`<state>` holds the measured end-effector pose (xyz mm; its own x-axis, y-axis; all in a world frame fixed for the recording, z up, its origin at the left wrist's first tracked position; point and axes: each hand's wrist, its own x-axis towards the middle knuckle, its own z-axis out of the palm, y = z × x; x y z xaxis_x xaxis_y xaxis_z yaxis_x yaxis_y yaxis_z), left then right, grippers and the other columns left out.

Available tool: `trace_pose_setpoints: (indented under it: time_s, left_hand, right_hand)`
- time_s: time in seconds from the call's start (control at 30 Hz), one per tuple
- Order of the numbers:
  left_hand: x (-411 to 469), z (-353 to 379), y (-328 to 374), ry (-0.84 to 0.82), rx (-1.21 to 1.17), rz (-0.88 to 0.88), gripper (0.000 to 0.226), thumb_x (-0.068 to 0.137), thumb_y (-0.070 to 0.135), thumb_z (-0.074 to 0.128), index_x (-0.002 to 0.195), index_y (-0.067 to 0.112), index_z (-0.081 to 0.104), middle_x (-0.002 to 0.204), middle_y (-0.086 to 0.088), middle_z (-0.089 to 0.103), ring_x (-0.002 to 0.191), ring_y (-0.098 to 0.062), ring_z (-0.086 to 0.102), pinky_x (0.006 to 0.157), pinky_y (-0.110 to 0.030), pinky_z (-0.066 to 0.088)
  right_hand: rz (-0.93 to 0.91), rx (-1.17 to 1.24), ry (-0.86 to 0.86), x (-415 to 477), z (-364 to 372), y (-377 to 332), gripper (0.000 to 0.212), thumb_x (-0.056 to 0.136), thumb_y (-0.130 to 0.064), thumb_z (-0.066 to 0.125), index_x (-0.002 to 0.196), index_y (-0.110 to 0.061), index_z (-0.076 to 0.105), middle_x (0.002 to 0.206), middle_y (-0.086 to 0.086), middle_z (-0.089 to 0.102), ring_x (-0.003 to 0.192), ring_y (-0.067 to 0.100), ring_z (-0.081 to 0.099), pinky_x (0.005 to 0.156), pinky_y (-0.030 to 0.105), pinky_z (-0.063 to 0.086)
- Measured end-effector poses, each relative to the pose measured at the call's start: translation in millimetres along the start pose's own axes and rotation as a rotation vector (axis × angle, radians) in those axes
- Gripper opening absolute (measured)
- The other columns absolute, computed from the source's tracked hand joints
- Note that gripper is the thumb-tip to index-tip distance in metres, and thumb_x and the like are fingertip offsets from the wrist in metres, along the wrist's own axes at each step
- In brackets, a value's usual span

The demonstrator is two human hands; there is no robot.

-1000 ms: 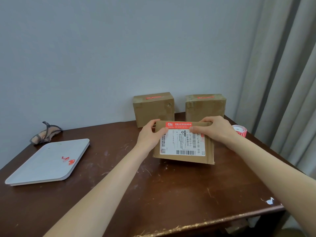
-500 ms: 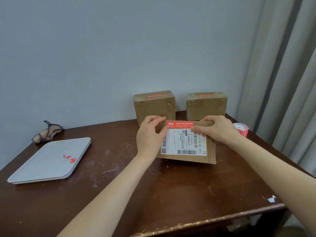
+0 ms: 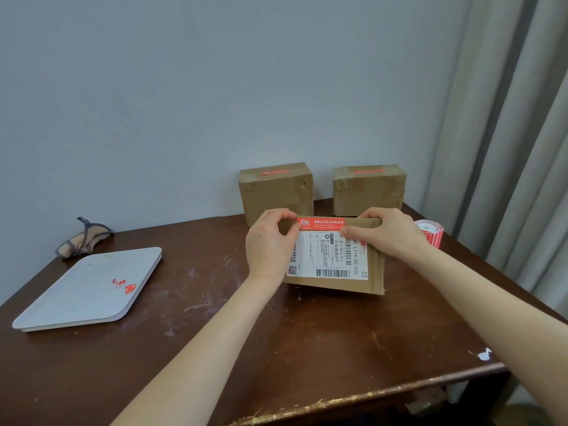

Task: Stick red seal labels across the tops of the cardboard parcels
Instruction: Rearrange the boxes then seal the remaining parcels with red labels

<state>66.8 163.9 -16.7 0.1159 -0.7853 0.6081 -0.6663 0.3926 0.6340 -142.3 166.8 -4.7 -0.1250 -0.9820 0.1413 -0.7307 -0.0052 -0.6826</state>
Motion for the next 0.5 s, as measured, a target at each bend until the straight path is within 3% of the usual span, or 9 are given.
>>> trace_pose_setpoints:
  time_s: [0.23,0.5]
  left_hand:
    - [6.9,0.1,4.5,-0.045,0.100,-0.062,0.013,0.086,0.026,0.065,0.098,0.021,0.067,0.104,0.009,0.066,0.092,-0.006,0.056,0.074,-0.018,0.038]
    - [11.7,-0.9,8.3,-0.083,0.171,-0.061,0.019,0.087,0.030,0.065,0.102,0.019,0.067,0.106,0.006,0.066,0.087,-0.004,0.052,0.070,-0.020,0.041]
  right_hand:
    - [0.001,-0.009,0.000,1.5,-0.2,-1.0,0.050,0.064,-0.073,0.067,0.095,-0.034,0.065,0.089,-0.011,0.069,0.088,0.013,0.065,0.080,0.043,0.056]
    - [-0.006,-0.008,-0.010,2.2,-0.3,-0.5,0.049,0.065,-0.072,0.067,0.096,-0.035,0.064,0.089,-0.011,0.069,0.086,0.012,0.066,0.079,0.043,0.057]
